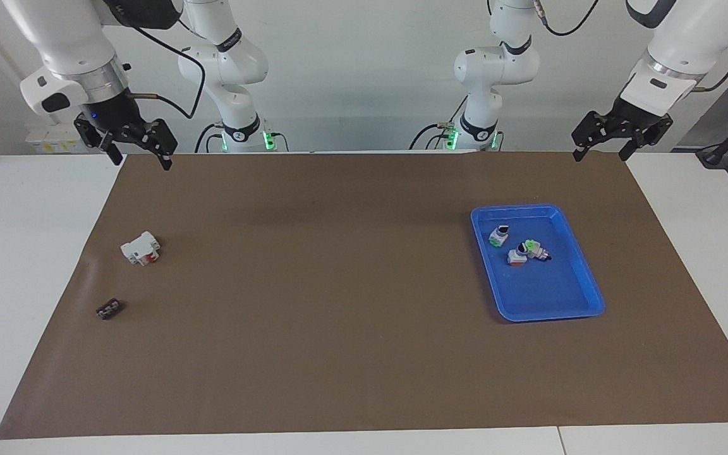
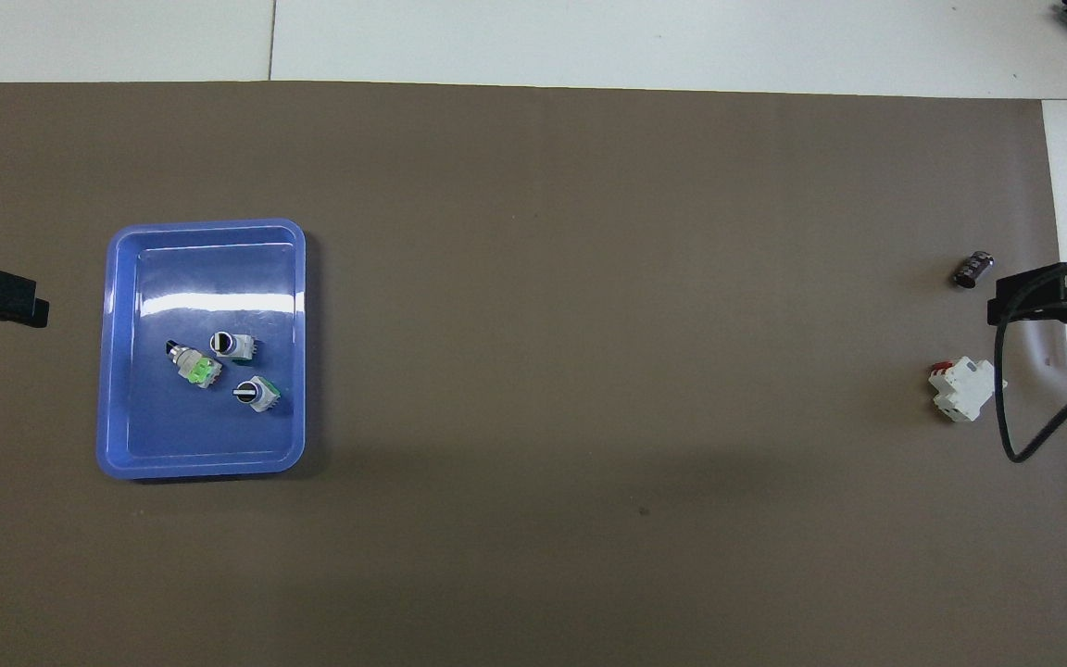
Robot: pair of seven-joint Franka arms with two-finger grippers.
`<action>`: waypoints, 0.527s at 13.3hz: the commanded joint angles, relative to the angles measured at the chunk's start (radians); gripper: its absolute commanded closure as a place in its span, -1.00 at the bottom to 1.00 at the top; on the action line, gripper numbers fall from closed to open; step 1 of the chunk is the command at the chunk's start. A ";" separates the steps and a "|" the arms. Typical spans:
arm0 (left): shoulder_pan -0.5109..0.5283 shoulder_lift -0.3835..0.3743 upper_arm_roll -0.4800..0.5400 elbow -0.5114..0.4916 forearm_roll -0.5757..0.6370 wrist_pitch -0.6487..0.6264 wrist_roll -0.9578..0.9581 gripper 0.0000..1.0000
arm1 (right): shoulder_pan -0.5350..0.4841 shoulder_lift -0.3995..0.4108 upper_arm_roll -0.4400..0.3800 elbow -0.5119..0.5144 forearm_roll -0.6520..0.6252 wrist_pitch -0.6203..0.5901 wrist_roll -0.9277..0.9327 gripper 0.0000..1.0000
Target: Turn and place switch with both arms
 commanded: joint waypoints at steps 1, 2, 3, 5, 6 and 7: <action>-0.015 -0.028 0.007 -0.033 0.029 0.010 0.014 -1.00 | -0.004 -0.024 0.004 -0.029 0.002 0.016 0.004 -1.00; -0.015 -0.028 0.007 -0.033 0.030 0.008 0.018 -1.00 | -0.006 -0.024 0.004 -0.029 0.002 0.016 0.004 -1.00; -0.017 -0.028 0.007 -0.033 0.030 0.008 0.018 -1.00 | -0.004 -0.024 0.004 -0.029 0.002 0.016 0.004 -1.00; -0.017 -0.026 0.006 -0.033 0.033 0.011 0.018 -1.00 | -0.004 -0.024 0.004 -0.029 0.002 0.016 0.004 -1.00; -0.018 -0.026 0.006 -0.033 0.033 0.011 0.018 -1.00 | -0.004 -0.024 0.004 -0.029 0.002 0.016 0.004 -1.00; -0.018 -0.028 0.006 -0.033 0.033 0.007 0.018 -1.00 | -0.006 -0.024 0.004 -0.029 0.002 0.016 0.004 -1.00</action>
